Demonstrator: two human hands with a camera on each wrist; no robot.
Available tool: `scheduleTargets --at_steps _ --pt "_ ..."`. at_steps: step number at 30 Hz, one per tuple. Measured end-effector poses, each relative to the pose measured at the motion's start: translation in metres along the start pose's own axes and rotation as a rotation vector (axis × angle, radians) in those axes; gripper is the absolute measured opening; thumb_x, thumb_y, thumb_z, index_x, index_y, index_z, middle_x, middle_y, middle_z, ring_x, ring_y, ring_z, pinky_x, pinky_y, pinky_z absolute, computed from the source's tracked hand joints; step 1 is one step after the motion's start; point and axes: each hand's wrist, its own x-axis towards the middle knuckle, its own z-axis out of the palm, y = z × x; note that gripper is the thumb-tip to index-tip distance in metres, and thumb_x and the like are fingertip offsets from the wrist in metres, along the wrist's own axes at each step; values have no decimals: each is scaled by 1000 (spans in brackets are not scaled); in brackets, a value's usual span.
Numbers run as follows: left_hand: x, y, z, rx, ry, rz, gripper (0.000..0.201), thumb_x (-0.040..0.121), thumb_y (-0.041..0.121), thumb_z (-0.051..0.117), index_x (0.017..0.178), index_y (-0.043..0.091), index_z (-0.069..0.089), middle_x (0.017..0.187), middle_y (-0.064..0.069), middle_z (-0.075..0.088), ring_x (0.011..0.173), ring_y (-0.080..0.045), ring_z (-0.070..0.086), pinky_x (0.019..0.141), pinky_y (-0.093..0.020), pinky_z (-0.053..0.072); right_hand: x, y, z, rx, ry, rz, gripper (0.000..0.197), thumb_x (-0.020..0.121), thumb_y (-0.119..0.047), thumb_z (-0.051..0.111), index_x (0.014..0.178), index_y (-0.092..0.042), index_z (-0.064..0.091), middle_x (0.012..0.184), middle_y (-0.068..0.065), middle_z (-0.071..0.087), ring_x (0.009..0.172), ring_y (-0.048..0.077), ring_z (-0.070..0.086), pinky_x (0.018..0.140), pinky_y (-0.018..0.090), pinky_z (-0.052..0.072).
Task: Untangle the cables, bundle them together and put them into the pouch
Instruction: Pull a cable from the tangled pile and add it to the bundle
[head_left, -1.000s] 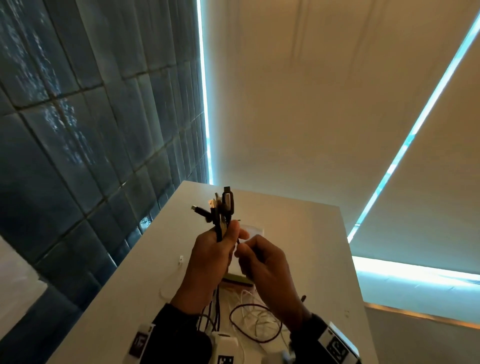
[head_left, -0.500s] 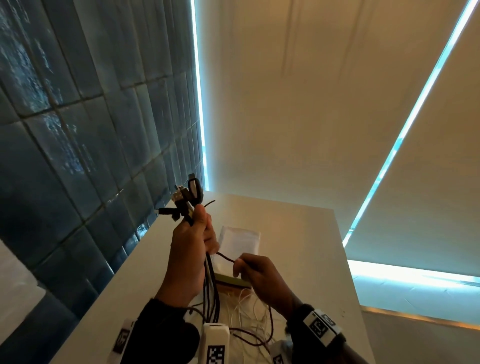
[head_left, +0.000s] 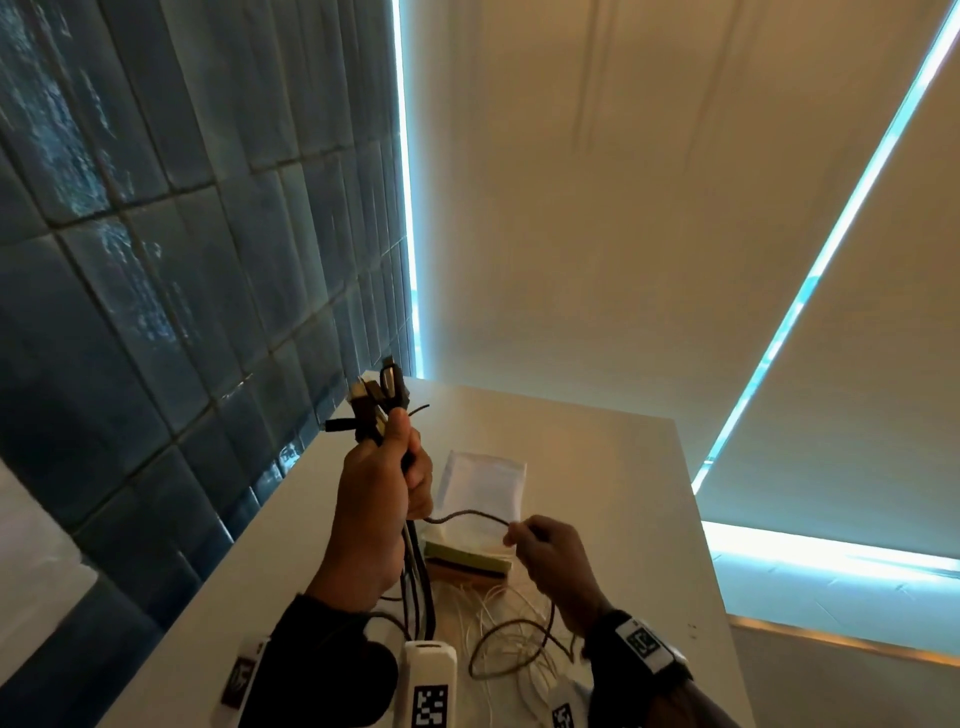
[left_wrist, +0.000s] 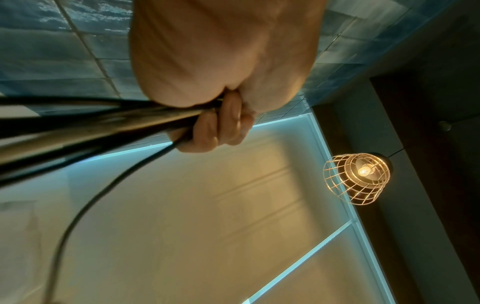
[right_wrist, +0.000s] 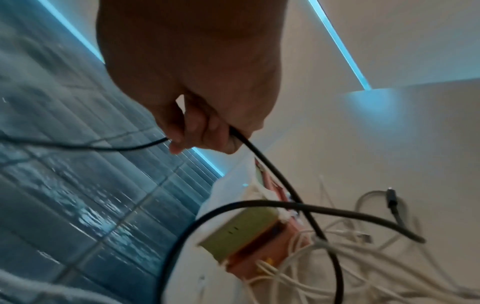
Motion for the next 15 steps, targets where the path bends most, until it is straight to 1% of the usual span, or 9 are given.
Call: scheduleTargets --at_steps 2,4,6,8,9,10,12,14,15 --pt "3 -9 3 57 29 -53 36 100 37 40 72 14 45 53 -2 43 38 -10 29 41 -23 23 -2 -21 -6 203 29 -8 21 93 -15 59 79 -3 68 53 -3 49 43 8 36 40 21 27" --pt "5 -16 5 77 38 -116 36 101 35 39 73 14 45 59 -8 55 37 -11 37 38 -20 27 -6 -45 -11 355 11 -62 17 93 -11 58 85 3 65 55 0 46 43 10 31 40 22 23" --pt "8 -21 9 94 13 -173 36 102 35 38 74 13 45 69 -12 69 45 -16 53 42 -23 36 -11 -64 -13 426 -37 -144 16 93 -9 57 87 5 63 55 0 46 44 10 29 42 22 21" --pt "9 -22 12 97 -24 -228 38 102 36 37 75 11 47 86 -15 74 66 -24 69 51 -31 53 -18 -77 -13 456 -115 -226 16 93 -9 57 86 5 60 55 0 44 45 10 30 43 22 21" --pt "11 -23 13 62 -47 -254 39 102 36 36 74 11 46 93 -18 74 79 -29 72 60 -36 58 -22 -80 -13 474 -158 -254 16 93 -8 56 84 5 59 54 -1 43 45 9 30 43 22 22" --pt "12 -22 14 0 -74 -274 40 102 35 36 71 10 45 99 -20 73 88 -32 71 68 -39 59 -24 -83 -13 494 -205 -274 15 93 -6 55 81 4 58 53 -2 44 45 9 29 42 21 22" --pt "12 -19 16 -160 -133 -295 42 102 35 34 68 11 43 106 -22 70 99 -35 69 80 -42 58 -28 -83 -11 510 -306 -288 14 92 -1 54 78 3 57 52 -6 49 44 9 29 43 18 23" --pt "12 -17 17 -267 -179 -273 43 101 36 32 67 12 43 110 -23 69 102 -35 67 88 -44 52 -29 -77 -10 499 -368 -280 13 89 -4 59 78 3 60 53 -5 46 46 9 31 45 17 26" --pt "13 -16 17 -294 -198 -253 42 101 37 33 67 13 42 109 -22 69 99 -35 68 88 -44 51 -29 -72 -10 491 -381 -271 14 88 -8 60 79 3 61 55 -3 43 47 8 32 46 17 27"
